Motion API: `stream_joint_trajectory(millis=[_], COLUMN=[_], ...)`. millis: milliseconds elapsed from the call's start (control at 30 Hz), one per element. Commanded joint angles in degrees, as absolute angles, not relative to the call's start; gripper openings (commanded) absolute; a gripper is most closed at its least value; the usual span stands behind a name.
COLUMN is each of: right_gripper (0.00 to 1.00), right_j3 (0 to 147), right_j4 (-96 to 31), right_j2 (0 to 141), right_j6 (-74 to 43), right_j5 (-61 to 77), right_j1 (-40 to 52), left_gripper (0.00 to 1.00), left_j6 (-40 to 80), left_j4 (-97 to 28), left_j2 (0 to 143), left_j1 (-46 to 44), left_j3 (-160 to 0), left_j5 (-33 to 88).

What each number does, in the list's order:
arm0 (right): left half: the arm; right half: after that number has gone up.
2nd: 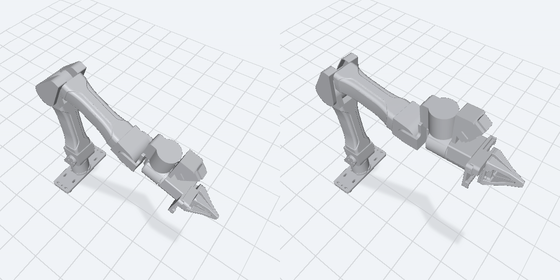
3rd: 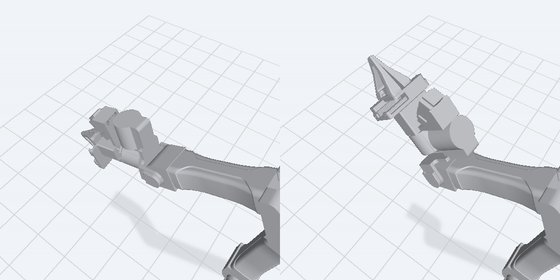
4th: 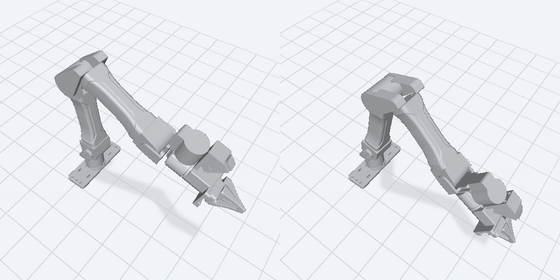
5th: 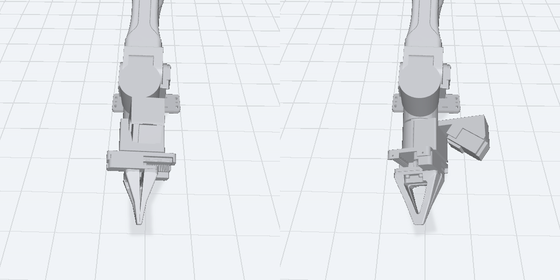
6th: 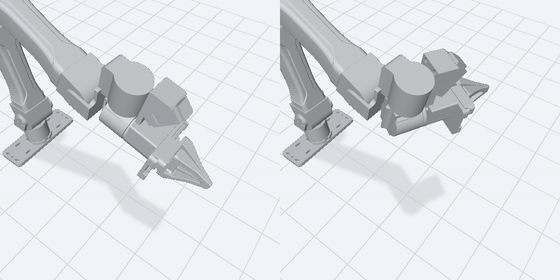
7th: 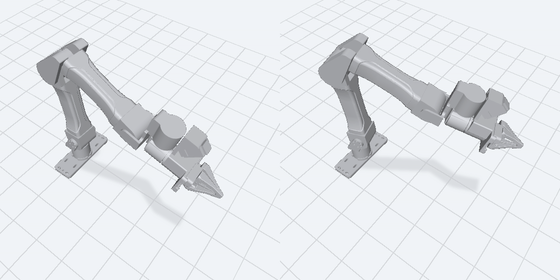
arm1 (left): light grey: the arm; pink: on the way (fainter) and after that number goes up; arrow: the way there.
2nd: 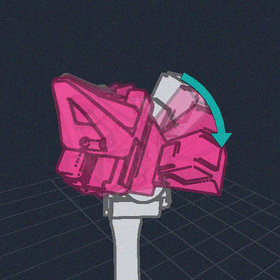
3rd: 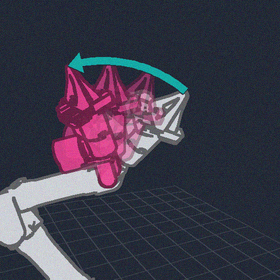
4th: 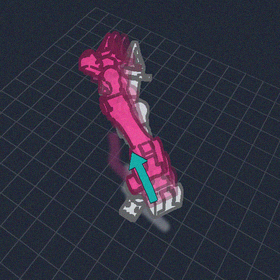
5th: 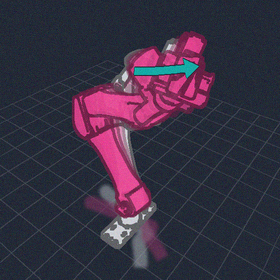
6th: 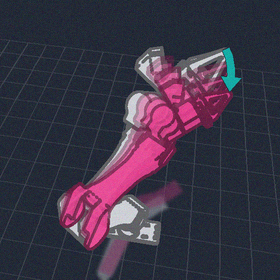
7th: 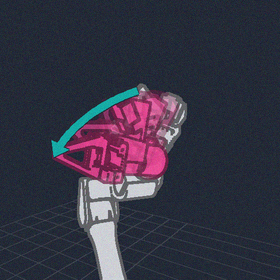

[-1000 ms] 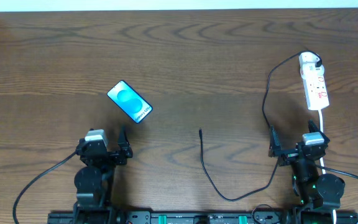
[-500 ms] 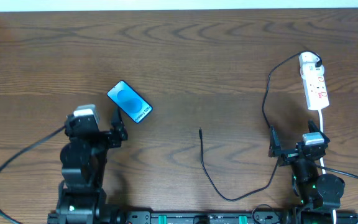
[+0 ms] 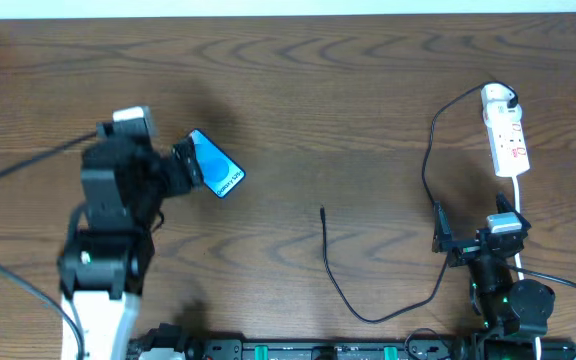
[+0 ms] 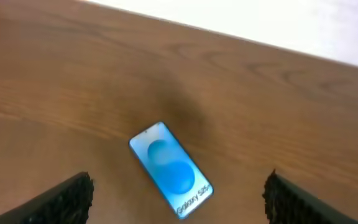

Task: Plug charger to phone and switch on socket
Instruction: 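Move the left gripper forward over the Galaxy S25+ phone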

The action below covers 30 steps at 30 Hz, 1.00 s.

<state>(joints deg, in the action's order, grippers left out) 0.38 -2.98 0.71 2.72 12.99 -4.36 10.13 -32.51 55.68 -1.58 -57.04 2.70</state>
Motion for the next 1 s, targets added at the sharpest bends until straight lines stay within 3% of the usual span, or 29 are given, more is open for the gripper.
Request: stream_joint_trajectory(millis=[0,167,500,600,967], right_gripper=[0.99,0.99,0.99,0.99,0.99], right_j3=[0.3,0.3,0.3,0.3,0.3], right_j4=[-3.3,-3.3,-3.3,-3.3,-3.3], right_j2=[0.3,0.3,0.3,0.3,0.3], right_j6=[3.3,3.3,3.3,3.3,3.3], right_j5=[12.3,12.3,12.3,12.3,12.3], right_j1=[-4.2,-4.2,-4.2,-4.2,-4.2], left_gripper=[0.88,0.87,0.87,0.87,0.88], left_j6=[16.6,18.5,18.9,32.7,39.0], left_j4=[-37.0,-46.0,-46.4,-49.2,-61.1], left_j2=[63.0,73.0,80.2,81.8,99.7], left_j1=[-1.3,-1.3,-1.3,-1.3,-1.4], left_j3=[-66.2,-76.2,-76.4,-76.9,-93.0], left_j5=[1.9,2.9,5.4,0.3,0.6])
